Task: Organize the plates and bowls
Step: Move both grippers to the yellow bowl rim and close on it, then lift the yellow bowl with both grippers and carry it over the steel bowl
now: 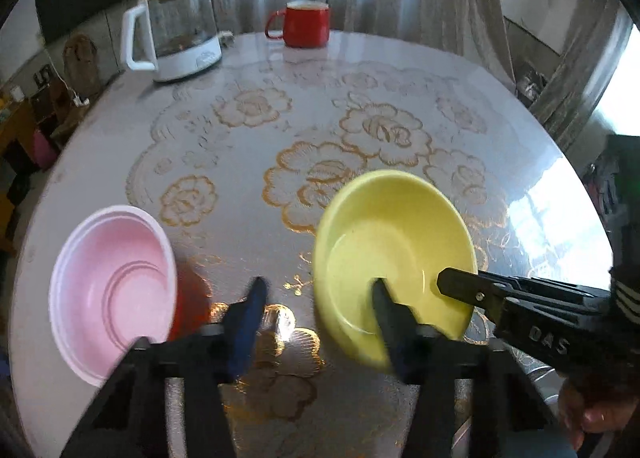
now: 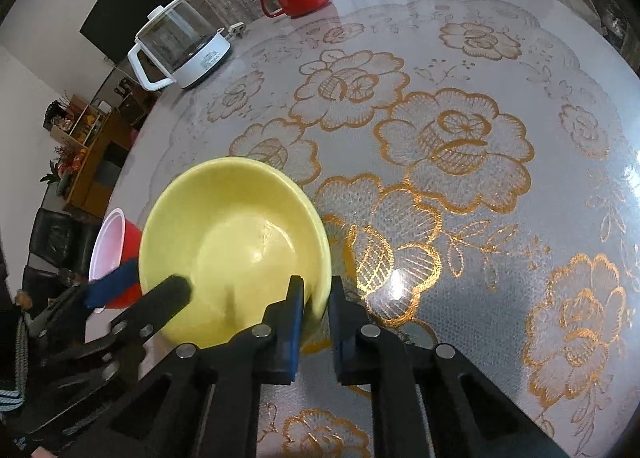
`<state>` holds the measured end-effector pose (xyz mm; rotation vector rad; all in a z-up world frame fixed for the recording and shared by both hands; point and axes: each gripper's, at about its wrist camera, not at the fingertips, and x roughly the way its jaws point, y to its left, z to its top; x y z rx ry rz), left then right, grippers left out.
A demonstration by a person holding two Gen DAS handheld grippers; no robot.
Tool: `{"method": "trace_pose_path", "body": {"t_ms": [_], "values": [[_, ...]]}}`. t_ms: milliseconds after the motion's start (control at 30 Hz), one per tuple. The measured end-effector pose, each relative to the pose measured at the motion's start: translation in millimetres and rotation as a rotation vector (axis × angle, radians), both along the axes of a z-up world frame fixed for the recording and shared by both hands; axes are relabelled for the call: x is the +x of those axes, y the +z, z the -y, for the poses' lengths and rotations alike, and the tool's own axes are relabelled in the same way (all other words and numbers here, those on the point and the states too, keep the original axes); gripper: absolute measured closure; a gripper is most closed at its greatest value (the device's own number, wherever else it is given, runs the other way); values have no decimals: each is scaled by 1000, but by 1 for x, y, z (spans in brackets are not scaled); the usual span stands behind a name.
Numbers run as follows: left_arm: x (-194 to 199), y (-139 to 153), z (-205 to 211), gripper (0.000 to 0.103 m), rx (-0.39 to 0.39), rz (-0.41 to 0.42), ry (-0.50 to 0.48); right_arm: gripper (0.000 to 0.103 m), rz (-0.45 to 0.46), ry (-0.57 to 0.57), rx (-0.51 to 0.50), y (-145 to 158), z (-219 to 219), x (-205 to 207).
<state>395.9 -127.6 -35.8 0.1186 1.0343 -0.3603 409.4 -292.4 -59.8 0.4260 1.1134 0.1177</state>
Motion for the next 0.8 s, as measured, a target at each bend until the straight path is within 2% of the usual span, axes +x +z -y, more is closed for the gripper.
{"method": "trace_pose_path", "body": {"t_ms": [100,133,533,800], "values": [[1,-5,3,78,-1,-26,-4,93,3,5,0,3,-1,-2],[-1,-6,4,79,-2,-26,-11,92,6,7,-5,4,-2,-3],[-22,9,2,79,-47,10,-18,92,5,-24,-1,10,0,-22],[-55,33,-16,79,-126,92,13,92,94,-6,-20,39,-13,-53]]}}
